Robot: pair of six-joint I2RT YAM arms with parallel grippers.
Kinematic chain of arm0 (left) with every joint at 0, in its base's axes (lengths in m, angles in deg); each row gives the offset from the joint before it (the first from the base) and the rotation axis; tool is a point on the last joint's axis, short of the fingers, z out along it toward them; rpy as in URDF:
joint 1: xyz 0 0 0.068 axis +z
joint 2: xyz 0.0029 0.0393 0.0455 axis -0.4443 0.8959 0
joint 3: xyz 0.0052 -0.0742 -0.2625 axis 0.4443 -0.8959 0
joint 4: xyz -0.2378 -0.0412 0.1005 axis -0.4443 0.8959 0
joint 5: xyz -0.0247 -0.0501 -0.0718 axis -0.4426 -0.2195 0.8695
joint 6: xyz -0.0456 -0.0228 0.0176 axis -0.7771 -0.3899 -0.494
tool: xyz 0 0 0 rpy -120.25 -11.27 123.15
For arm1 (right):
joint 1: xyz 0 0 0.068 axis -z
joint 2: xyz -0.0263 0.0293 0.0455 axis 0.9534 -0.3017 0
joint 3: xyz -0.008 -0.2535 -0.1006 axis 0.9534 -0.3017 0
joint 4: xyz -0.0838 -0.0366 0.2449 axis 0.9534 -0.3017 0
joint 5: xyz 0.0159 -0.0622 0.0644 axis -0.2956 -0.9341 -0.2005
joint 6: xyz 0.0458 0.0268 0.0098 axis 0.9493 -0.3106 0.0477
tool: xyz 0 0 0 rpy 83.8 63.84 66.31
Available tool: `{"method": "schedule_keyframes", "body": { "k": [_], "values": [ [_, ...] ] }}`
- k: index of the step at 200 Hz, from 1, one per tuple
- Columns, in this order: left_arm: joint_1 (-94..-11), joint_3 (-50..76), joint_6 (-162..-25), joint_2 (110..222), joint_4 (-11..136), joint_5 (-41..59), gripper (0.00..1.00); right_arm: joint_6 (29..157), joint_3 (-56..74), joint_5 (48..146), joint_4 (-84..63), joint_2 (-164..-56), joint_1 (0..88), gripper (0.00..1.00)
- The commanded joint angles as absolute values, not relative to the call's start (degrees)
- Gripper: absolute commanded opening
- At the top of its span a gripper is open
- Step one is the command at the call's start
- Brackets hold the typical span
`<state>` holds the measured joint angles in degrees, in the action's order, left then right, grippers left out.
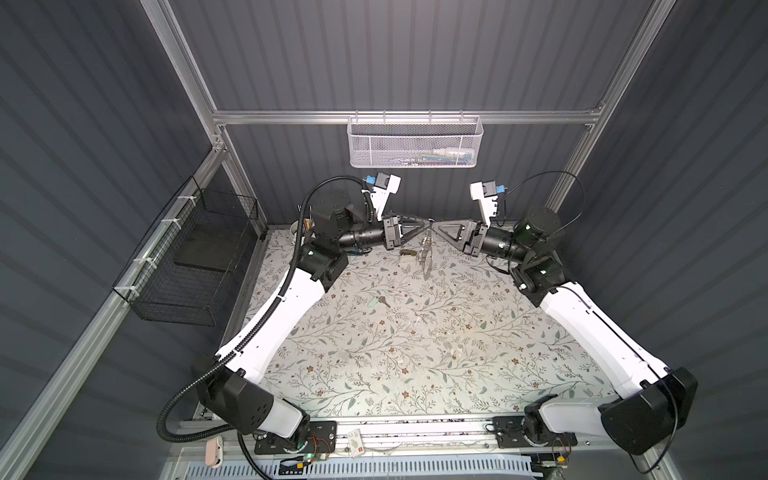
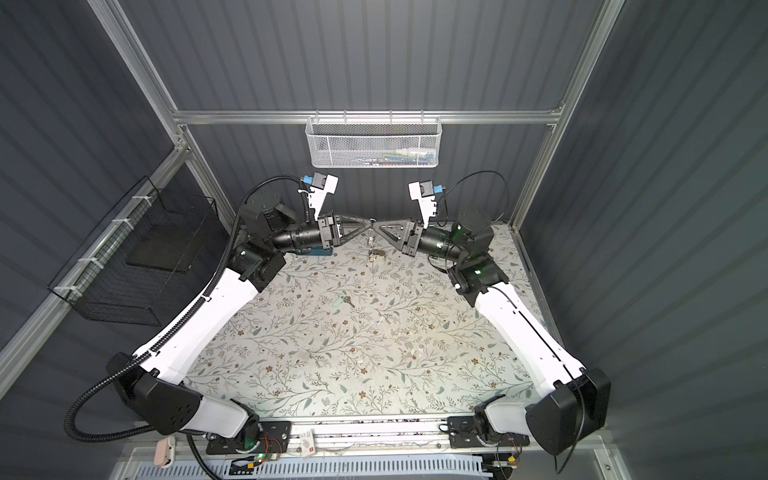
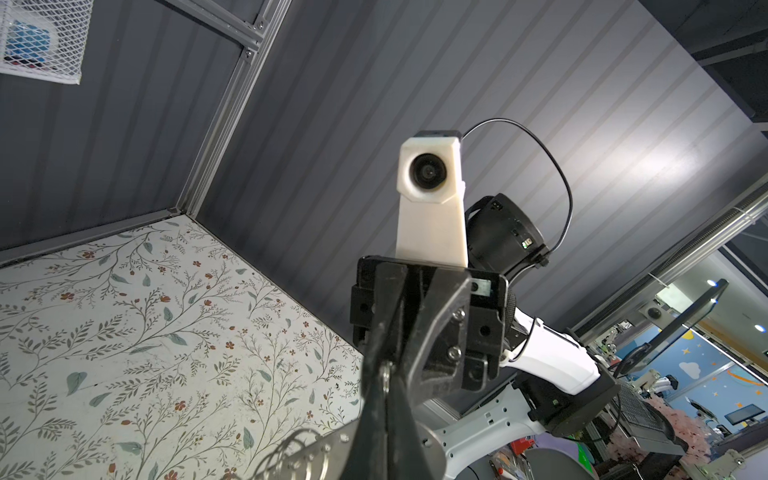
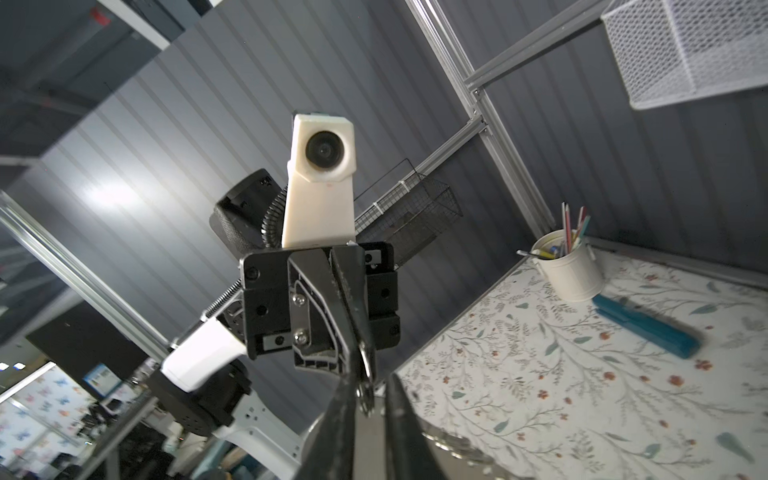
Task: Put the keys on the keyring
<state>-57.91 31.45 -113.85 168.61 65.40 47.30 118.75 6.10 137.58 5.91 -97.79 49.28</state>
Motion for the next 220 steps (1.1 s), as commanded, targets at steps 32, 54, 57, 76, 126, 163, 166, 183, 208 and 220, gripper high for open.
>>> {"method": "schedule_keyframes", "body": {
  "k": [32,54,57,76,126,163,166,183,208,220],
  "values": [
    [-58.0,36.4,-105.5,168.7,74.9,45.9,0.00,114.3,6.2,136.1,-1.9,-93.4,52.4,0.26],
    [-58.0,38.3,-103.1,169.4,78.8,45.5,0.00,111.3,8.8,135.9,-7.9,-93.6,52.4,0.26],
    [-58.0,38.4,-102.9,169.4,79.1,45.4,0.00,111.1,9.2,135.8,-8.6,-93.6,52.4,0.26],
    [-58.0,38.4,-102.6,169.4,79.0,45.4,0.00,110.0,11.1,135.0,-11.9,-94.4,52.2,0.22],
    [-58.0,38.3,-102.4,169.5,79.1,45.8,0.00,107.0,14.8,134.8,-15.0,-95.9,49.9,0.23],
    [-58.0,37.9,-102.5,169.1,78.7,45.7,0.00,106.2,16.9,134.8,-16.2,-97.6,48.7,0.22],
    [-58.0,37.8,-102.5,169.1,78.7,45.7,0.00,106.2,17.0,134.7,-16.3,-97.7,48.7,0.22],
    [-58.0,37.8,-102.4,168.9,78.9,45.3,0.00,106.4,16.8,134.2,-16.0,-97.7,48.6,0.23],
    [-58.0,37.9,-100.2,168.1,81.5,41.7,0.00,105.7,16.2,131.4,-16.8,-97.1,48.7,0.32],
    [-58.0,37.9,-98.7,167.5,83.4,38.5,0.00,105.3,15.8,128.6,-18.0,-96.7,48.8,0.47]
  ]
}}
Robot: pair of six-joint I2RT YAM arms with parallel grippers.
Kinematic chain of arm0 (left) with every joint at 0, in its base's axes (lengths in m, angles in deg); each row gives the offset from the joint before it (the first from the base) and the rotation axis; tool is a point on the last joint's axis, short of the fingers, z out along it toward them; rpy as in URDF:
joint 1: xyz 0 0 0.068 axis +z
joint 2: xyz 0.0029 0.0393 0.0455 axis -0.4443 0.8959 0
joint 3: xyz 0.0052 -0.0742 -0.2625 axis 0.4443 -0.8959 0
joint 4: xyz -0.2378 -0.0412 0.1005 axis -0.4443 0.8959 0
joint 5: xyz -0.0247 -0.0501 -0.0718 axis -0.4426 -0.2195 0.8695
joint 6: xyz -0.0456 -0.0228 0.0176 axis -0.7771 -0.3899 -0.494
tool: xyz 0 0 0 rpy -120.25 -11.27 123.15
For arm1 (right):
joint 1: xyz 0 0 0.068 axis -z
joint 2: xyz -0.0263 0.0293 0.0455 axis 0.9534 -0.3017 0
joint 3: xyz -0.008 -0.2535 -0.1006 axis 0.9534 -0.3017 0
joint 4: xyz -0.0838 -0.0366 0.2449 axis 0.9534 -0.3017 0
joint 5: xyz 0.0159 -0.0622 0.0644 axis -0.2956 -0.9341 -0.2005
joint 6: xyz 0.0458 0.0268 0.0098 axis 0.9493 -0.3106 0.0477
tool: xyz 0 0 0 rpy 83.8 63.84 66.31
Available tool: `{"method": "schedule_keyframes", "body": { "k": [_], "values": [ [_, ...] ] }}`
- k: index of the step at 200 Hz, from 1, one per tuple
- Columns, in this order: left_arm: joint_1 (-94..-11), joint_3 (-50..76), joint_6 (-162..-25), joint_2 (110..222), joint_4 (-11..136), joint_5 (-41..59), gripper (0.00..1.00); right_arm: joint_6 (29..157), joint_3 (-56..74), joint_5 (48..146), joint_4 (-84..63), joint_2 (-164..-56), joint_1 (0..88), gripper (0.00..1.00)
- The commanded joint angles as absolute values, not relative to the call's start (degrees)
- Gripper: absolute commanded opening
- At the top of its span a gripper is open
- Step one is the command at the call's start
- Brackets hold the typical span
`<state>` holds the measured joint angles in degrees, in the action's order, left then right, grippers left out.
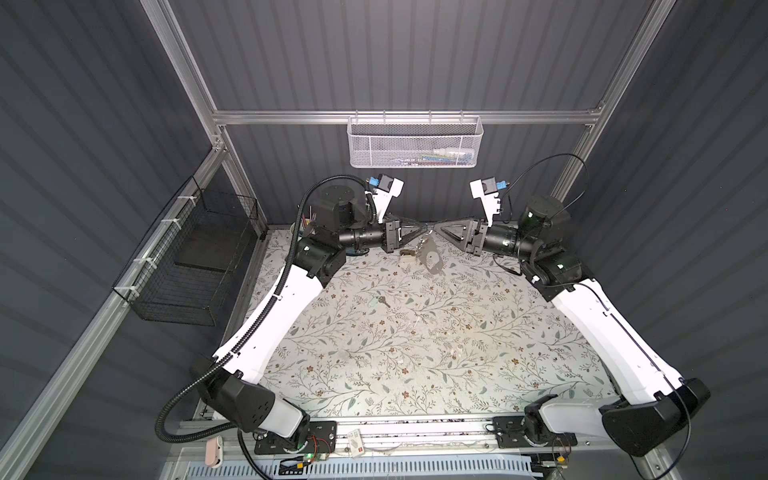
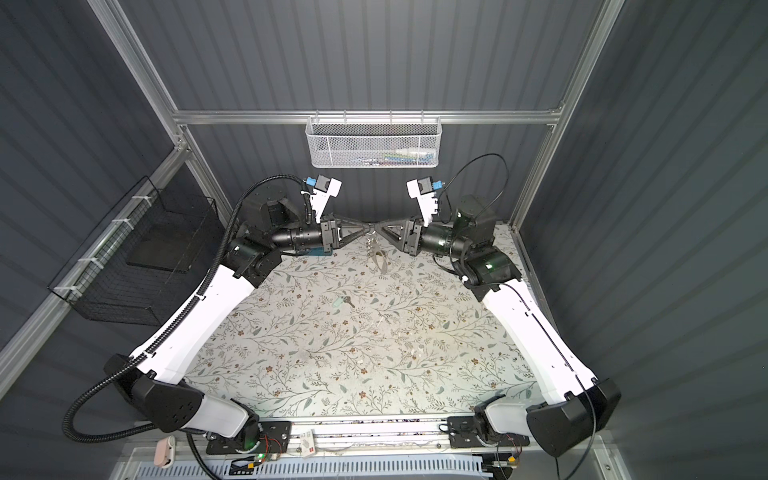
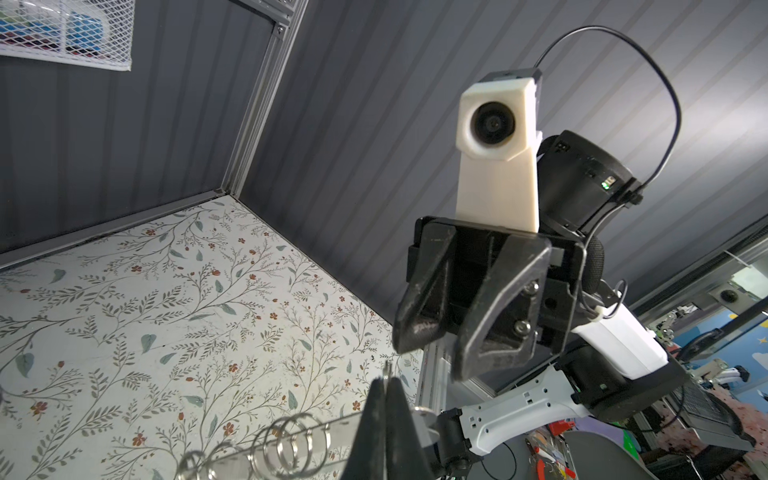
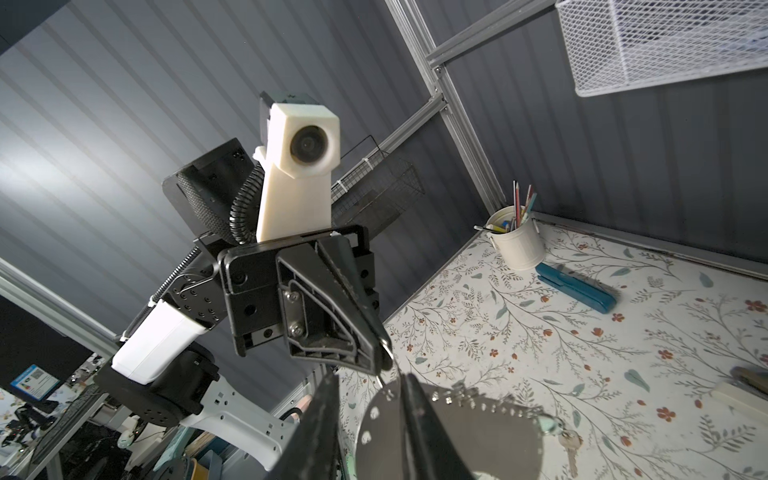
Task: Put the keys on the keyring
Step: 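Release the plate with the right gripper and move it over the mint-green key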
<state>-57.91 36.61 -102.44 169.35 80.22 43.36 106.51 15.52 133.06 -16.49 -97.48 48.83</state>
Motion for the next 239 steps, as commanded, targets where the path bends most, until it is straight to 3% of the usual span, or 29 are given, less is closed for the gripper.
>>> {"method": "schedule_keyframes", "body": {
  "k": [1,50,141,239],
  "values": [
    [-58.0,37.9,-98.5,167.5,83.5,38.3,0.00,105.3,15.7,128.4,-18.1,-96.7,48.9,0.48],
    [-58.0,36.9,-91.5,164.1,90.3,23.8,0.00,107.5,11.1,121.4,-18.3,-96.1,51.4,0.99],
    [-58.0,34.6,-87.7,160.8,93.9,19.1,0.00,108.9,8.6,116.7,-17.5,-105.9,51.2,0.99],
    [-58.0,31.9,-88.8,155.4,97.8,11.7,0.00,112.9,22.5,111.7,-13.2,-136.6,47.6,0.99]
  ]
}}
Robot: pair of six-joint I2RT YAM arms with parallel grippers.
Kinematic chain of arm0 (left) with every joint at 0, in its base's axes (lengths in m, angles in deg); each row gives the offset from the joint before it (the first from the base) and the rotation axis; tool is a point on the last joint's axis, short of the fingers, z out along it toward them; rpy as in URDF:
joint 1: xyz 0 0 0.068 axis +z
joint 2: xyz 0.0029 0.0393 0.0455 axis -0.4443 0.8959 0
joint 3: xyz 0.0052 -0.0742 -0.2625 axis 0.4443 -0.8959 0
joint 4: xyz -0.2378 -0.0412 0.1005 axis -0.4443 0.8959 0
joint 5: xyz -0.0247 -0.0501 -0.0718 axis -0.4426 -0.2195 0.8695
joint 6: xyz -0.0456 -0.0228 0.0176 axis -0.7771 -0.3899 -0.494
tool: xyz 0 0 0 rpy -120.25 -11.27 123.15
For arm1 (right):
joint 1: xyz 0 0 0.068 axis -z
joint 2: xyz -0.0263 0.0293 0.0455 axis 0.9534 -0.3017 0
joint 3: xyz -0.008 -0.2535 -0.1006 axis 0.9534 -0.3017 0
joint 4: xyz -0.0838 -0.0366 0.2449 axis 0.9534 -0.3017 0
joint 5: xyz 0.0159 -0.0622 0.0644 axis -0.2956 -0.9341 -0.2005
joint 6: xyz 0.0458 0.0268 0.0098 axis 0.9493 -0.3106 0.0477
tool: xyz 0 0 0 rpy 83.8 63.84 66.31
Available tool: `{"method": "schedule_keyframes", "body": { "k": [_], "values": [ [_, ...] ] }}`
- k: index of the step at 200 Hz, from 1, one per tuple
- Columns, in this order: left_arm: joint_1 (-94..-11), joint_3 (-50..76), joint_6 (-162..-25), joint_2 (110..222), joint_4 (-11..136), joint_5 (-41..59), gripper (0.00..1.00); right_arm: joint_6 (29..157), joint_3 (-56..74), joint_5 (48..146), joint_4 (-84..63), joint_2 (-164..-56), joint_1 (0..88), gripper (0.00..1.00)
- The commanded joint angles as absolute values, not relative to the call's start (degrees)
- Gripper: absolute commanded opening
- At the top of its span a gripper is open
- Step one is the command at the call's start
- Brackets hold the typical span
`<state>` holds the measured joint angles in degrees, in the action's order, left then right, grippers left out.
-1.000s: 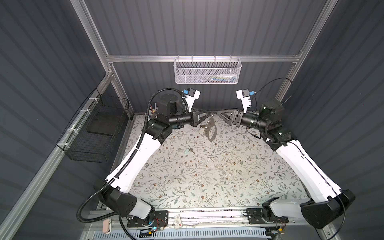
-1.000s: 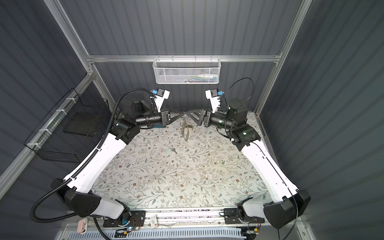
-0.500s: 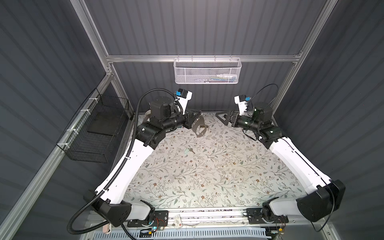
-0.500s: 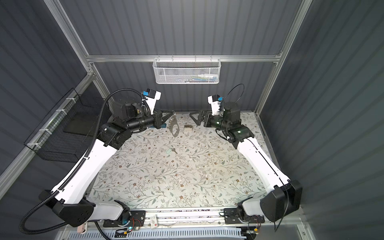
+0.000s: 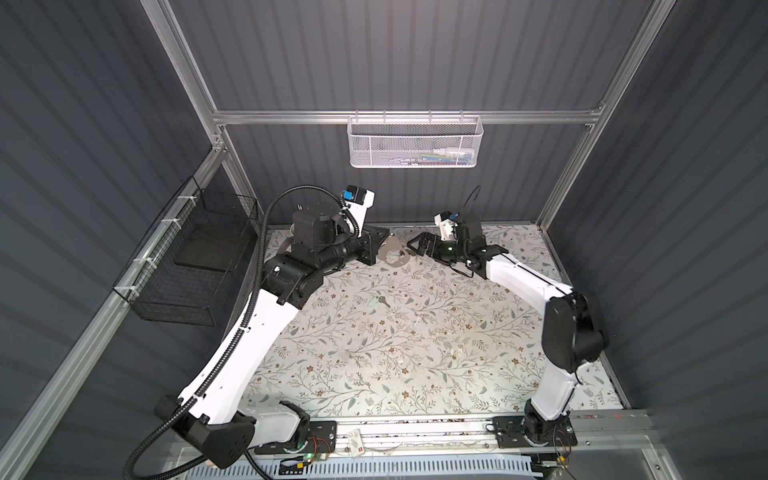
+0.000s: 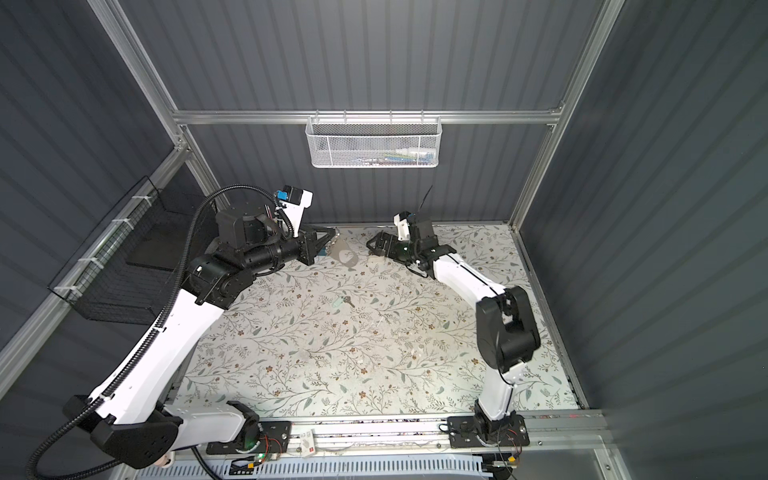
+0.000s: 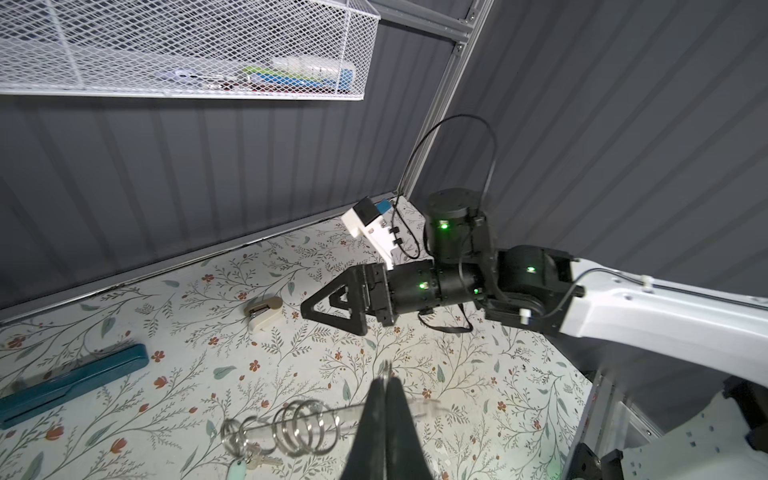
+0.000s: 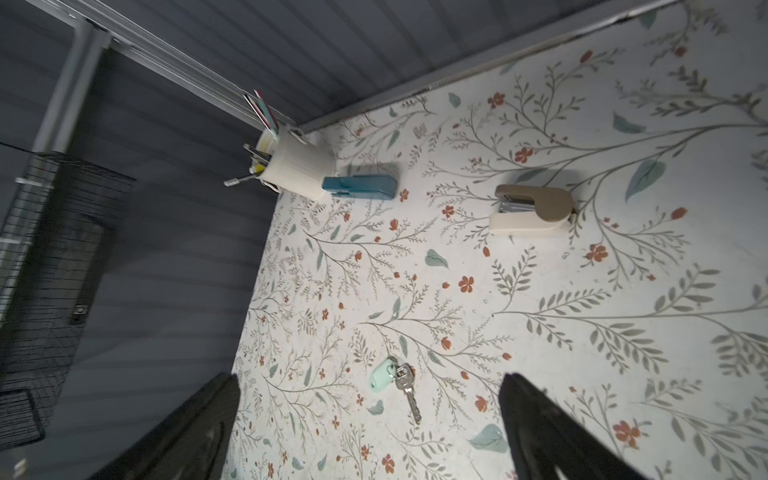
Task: Put the keys on the keyring
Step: 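Release the plate with the right gripper and move it over the mint-green key, then lower the right gripper and pinch the mint-green key tag's ring end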
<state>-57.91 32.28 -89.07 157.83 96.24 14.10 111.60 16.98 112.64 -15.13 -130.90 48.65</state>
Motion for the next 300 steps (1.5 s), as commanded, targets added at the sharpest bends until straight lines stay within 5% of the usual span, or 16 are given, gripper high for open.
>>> {"method": "schedule_keyframes", "body": {
  "k": [1,58,100,137,169,300],
  "values": [
    [-58.0,31.9,-88.8,155.4,97.9,11.6,0.00,112.9,22.9,111.7,-13.3,-137.0,47.4,0.99],
    [-58.0,30.5,-89.4,151.8,100.9,7.4,0.00,113.2,31.6,113.7,-15.1,-147.6,41.8,0.99],
    [-58.0,29.4,-90.1,150.2,101.1,6.5,0.00,98.5,29.0,110.9,-20.4,-146.5,37.6,0.99],
    [-58.0,28.7,-90.7,149.3,101.7,6.2,0.00,90.7,26.9,117.0,-22.4,-147.0,37.4,0.64],
    [-58.0,29.2,-90.8,149.1,103.2,6.2,0.00,84.3,29.5,117.8,-26.9,-149.6,35.9,0.44],
    [-58.0,29.7,-90.7,149.0,104.9,6.7,0.00,79.3,32.9,113.8,-30.9,-154.6,34.2,0.26]
  ]
}}
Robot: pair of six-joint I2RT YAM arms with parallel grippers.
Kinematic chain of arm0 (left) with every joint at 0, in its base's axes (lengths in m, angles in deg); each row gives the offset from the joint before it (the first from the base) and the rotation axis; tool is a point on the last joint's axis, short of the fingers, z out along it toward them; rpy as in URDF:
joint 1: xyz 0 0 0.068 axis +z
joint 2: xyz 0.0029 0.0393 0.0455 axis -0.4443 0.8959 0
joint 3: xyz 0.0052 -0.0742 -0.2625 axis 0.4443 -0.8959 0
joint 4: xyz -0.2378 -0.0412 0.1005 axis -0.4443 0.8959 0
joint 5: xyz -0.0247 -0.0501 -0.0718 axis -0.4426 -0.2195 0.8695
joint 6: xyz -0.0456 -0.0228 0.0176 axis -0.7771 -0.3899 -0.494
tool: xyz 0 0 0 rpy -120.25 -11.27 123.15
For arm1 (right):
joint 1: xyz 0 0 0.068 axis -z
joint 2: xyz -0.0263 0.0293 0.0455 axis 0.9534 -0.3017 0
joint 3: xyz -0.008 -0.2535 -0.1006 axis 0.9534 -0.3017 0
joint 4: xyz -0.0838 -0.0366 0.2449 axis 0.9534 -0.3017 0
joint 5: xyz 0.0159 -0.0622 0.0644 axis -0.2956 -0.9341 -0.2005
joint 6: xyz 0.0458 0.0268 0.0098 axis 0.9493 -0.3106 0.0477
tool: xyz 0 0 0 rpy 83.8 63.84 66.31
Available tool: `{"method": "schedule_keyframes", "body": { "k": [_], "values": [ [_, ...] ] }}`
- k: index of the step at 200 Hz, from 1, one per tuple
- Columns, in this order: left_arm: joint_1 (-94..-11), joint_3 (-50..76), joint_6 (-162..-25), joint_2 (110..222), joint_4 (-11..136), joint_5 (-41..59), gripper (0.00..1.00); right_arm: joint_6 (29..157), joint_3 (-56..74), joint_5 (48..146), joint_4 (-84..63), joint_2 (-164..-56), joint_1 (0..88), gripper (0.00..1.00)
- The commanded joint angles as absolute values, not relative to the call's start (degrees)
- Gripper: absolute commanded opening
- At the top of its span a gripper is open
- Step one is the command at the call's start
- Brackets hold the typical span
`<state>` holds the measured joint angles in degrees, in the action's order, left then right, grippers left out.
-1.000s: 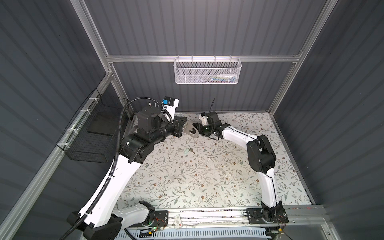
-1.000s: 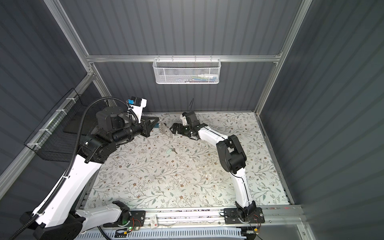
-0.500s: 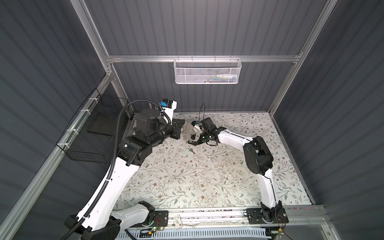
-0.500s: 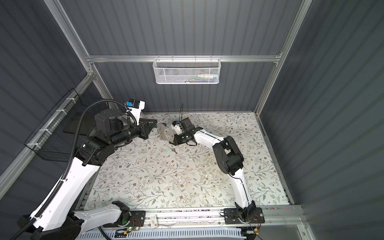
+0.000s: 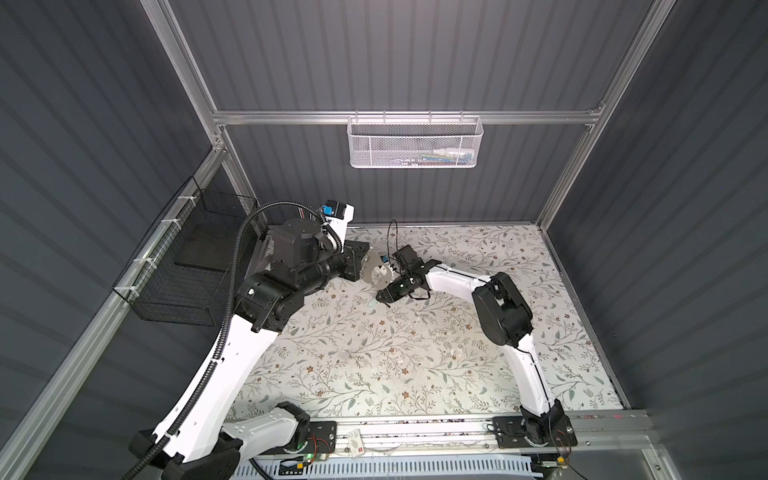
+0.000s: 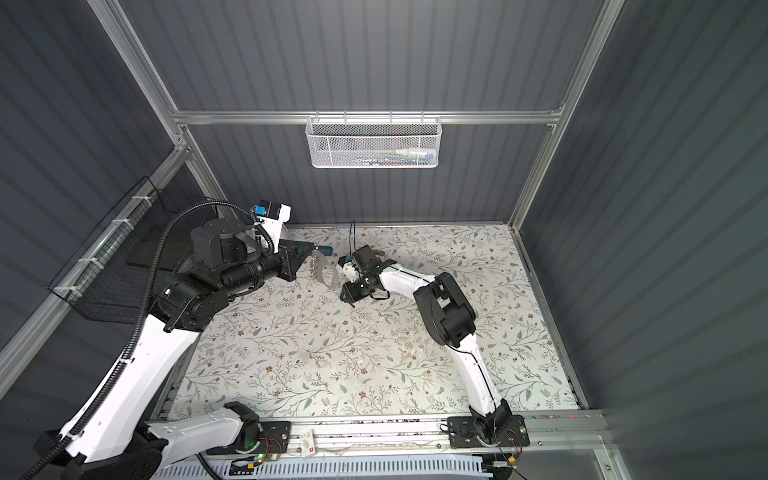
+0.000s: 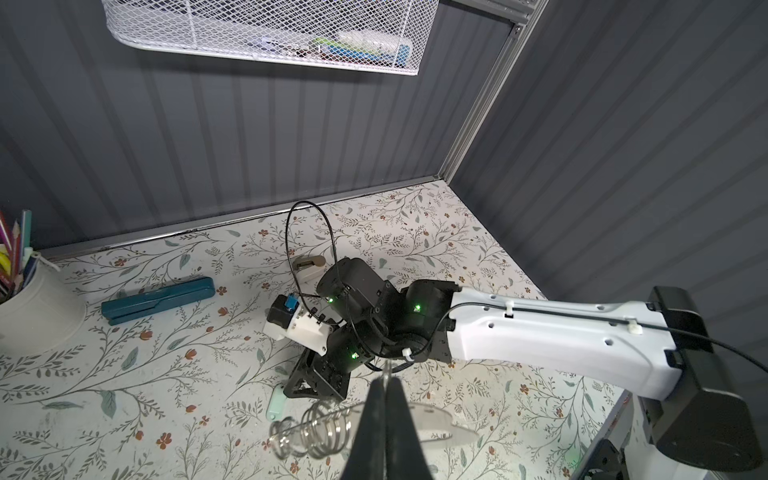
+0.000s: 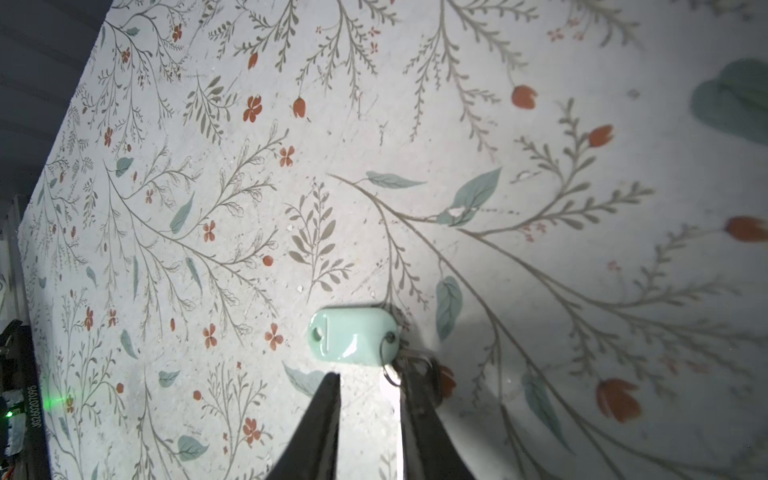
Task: Put the keys on the keyring
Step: 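Lower the right gripper and pinch the mint-green key tag's ring end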
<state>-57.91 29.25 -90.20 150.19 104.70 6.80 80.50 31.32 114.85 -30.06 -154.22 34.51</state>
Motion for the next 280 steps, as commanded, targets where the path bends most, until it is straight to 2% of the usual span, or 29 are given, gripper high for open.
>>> {"method": "schedule_keyframes", "body": {
  "k": [1,55,86,145,233,280],
  "values": [
    [-58.0,29.7,-90.7,149.0,104.9,6.7,0.00,79.2,32.9,113.8,-30.9,-154.7,34.2,0.26],
    [-58.0,29.7,-90.2,149.0,105.4,6.6,0.00,79.6,33.2,113.2,-30.4,-155.6,33.9,0.19],
    [-58.0,29.4,-90.1,148.7,105.5,6.4,0.00,79.4,33.8,112.9,-30.6,-156.1,33.9,0.23],
    [-58.0,29.1,-90.1,148.4,105.9,6.0,0.00,79.5,34.3,112.9,-31.1,-157.0,33.6,0.20],
    [-58.0,28.8,-90.0,148.0,106.1,5.8,0.00,80.1,34.1,111.8,-30.8,-156.3,33.5,0.02],
    [-58.0,28.4,-89.9,148.1,104.7,6.3,0.00,83.4,28.8,111.8,-29.1,-148.8,34.3,0.01]
  ]
}}
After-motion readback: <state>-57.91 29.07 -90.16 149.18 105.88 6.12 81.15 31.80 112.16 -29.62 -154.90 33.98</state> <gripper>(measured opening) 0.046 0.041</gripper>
